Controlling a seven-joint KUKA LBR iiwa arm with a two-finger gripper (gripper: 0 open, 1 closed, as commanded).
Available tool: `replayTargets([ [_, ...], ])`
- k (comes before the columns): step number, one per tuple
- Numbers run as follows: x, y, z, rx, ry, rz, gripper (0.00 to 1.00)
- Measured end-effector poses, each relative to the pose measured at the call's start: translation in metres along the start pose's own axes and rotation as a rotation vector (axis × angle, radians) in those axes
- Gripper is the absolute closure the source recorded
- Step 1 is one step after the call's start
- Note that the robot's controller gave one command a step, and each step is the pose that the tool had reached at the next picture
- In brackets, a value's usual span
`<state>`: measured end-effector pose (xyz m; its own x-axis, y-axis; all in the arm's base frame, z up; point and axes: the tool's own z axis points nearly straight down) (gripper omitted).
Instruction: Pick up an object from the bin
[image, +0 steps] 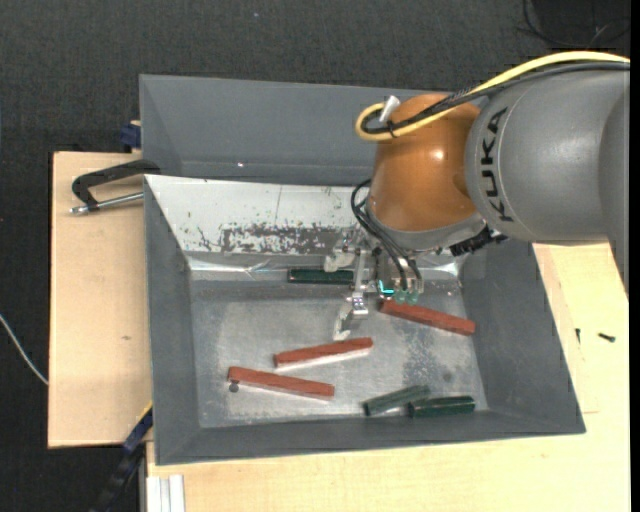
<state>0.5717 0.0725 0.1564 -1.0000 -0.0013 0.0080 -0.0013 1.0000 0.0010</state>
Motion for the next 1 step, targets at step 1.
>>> replayTargets([
  [1, -0.0019, -0.0003, -0.0046, -0.001, -0.008, 0.001, 0.00],
])
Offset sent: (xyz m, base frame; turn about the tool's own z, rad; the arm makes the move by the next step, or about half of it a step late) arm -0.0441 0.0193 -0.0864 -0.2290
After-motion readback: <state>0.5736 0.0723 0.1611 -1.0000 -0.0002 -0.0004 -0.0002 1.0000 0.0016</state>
